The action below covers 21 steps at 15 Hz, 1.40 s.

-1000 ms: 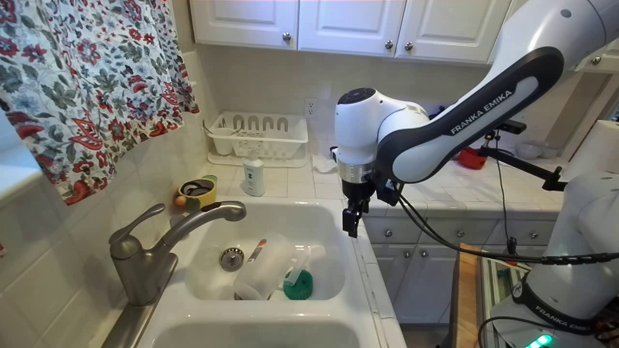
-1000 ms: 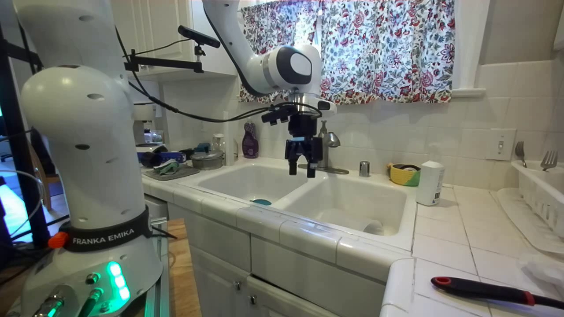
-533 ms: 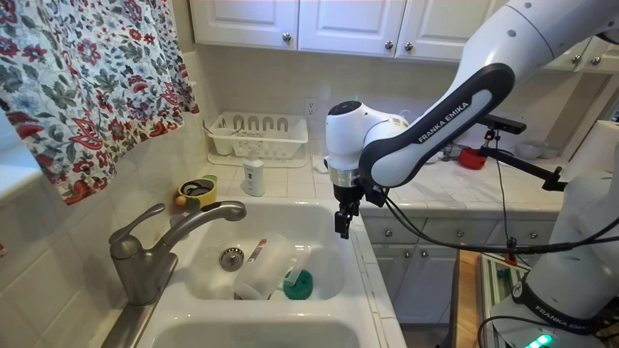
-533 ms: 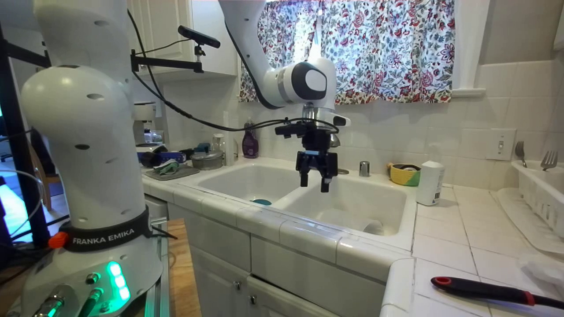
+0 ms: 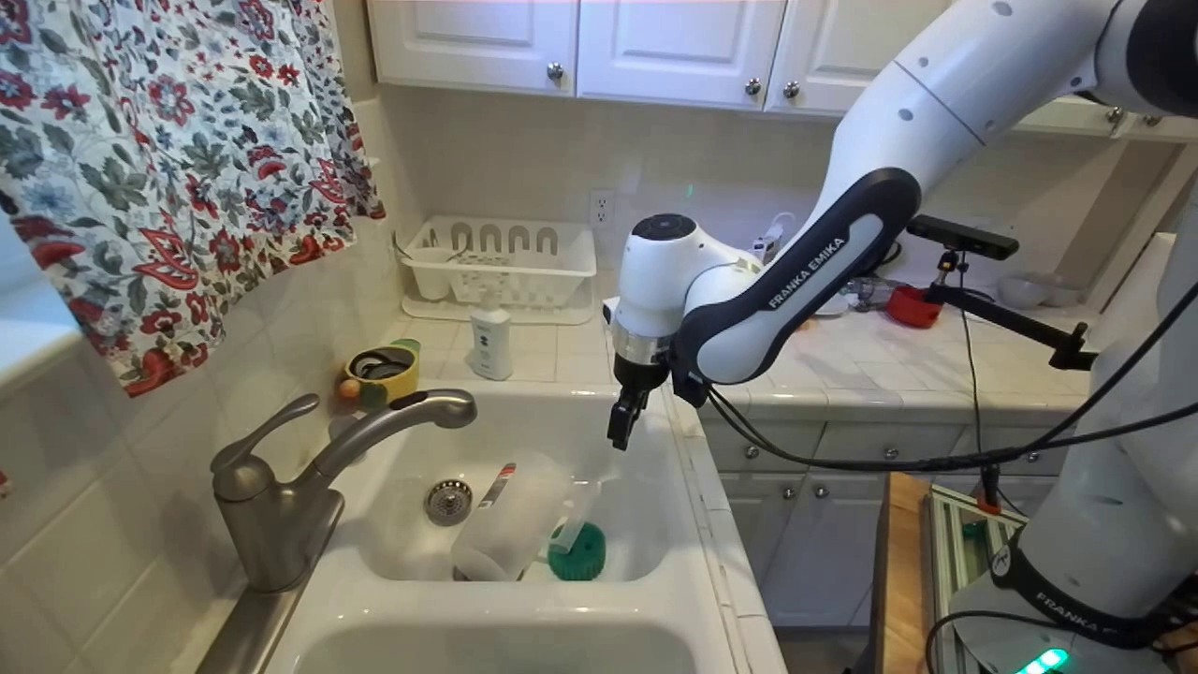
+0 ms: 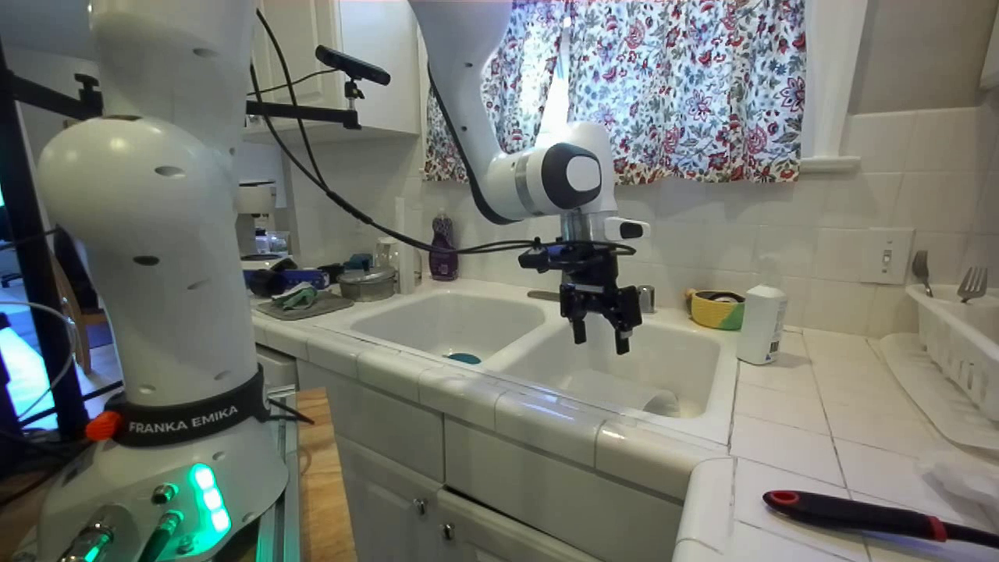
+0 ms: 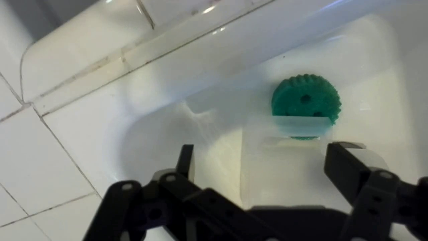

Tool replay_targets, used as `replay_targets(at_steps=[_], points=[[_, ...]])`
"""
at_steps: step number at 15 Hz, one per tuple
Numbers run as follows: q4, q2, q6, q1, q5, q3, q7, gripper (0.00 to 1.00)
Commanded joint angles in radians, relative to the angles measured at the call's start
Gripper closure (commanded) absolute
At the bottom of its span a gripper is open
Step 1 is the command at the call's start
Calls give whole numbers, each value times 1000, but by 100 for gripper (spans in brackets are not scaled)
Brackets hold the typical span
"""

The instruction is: Pick up the jar from the sink and put it on the right side of the sink

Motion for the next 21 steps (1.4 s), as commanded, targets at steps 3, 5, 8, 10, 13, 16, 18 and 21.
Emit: replay_targets(at_steps=[3,5,8,10,13,16,18,21], points=[[12,57,82,29,6,-27,-23,0],[16,75,86,34,10,-30,-24,0],[16,69,85,33,9,-33,-24,0],[34,95,109,44,-19,-49,1,0],[87,173,141,11,51,-14,-92,0],[141,252,187,-12,110,14,-169,0],[181,301,201,-13,135,23,-198,0],[241,374,190,3,175,33,-194,0]])
